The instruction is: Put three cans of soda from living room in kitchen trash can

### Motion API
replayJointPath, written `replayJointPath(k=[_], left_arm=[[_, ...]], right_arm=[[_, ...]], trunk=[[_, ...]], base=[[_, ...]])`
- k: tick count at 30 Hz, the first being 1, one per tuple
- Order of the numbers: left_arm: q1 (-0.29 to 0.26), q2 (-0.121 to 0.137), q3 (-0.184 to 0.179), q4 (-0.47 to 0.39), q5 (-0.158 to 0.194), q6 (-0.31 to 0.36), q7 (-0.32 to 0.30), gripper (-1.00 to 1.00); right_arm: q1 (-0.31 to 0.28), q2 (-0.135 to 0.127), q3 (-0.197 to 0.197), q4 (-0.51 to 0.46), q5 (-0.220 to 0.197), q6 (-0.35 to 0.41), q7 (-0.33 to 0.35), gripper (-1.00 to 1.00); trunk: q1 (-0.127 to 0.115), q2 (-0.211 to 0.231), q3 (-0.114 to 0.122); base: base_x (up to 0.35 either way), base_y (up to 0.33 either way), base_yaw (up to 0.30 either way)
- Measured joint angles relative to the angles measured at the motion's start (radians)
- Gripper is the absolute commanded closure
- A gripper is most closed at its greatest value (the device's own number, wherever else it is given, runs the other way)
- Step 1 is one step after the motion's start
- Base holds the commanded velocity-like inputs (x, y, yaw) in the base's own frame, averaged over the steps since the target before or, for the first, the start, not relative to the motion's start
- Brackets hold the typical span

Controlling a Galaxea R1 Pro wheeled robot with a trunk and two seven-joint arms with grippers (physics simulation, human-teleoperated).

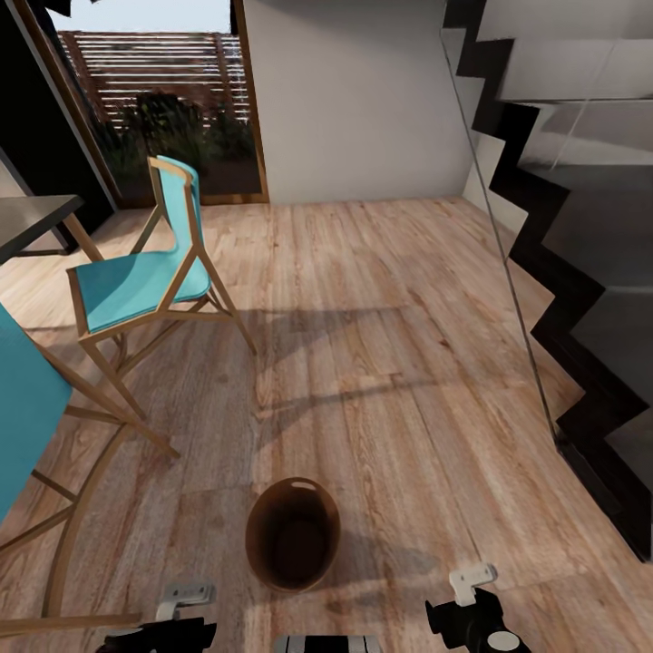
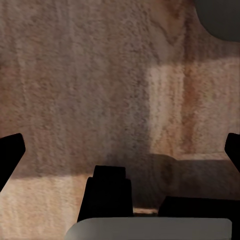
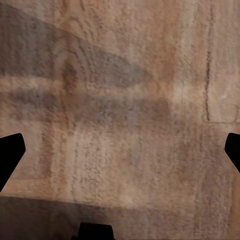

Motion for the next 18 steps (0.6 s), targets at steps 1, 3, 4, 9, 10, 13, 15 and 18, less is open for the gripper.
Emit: replayJointPath(k=[1,3,4,9,10,13,15,18], left_arm=[[0.0,0.0,0.0,0.0,0.0,-0.001,0.0,-1.0],[0.0,0.0,0.0,0.0,0.0,-0.001,0.0,-1.0],[0.0,0.0,0.0,0.0,0.0,-0.001,0.0,-1.0],[0.0,0.001,0.002,-0.003,0.0,-0.003,0.0,-1.0],[0.0,0.001,0.002,-0.004,0.0,-0.005,0.0,-1.0],[0.0,0.004,0.004,-0.016,-0.001,-0.007,0.004,-1.0],[0.001,0.007,0.005,-0.031,-0.002,-0.012,0.004,-1.0],[0.0,0.01,0.006,-0.041,-0.003,-0.028,0.002,-1.0]], right_arm=[[0.0,0.0,0.0,0.0,0.0,0.0,0.0,-1.0],[0.0,0.0,0.0,0.0,0.0,0.0,0.0,-1.0],[0.0,0.0,0.0,0.0,0.0,0.0,0.0,-1.0],[0.0,0.001,0.003,-0.002,0.0,0.0,0.0,-1.0],[0.0,0.001,0.002,-0.006,0.0,0.001,0.0,-1.0],[0.0,0.003,0.004,-0.045,0.0,0.015,0.0,-1.0],[0.0,0.005,0.006,-0.081,0.0,0.034,0.0,-1.0],[0.0,0.007,0.018,-0.114,0.0,0.067,0.0,-1.0]], trunk=[[0.004,-0.007,-0.003],[0.012,-0.021,-0.009],[0.015,-0.028,-0.013],[0.015,-0.028,-0.013],[0.015,-0.028,-0.013],[0.015,-0.028,-0.013],[0.015,-0.028,-0.013],[0.015,-0.028,-0.013]], base=[[0.0,0.0,0.0],[0.0,0.0,0.0],[0.0,0.0,0.0],[0.0,0.0,0.0],[0.0,0.0,0.0],[0.0,0.0,0.0],[0.0,0.0,0.0],[0.0,0.0,0.0]])
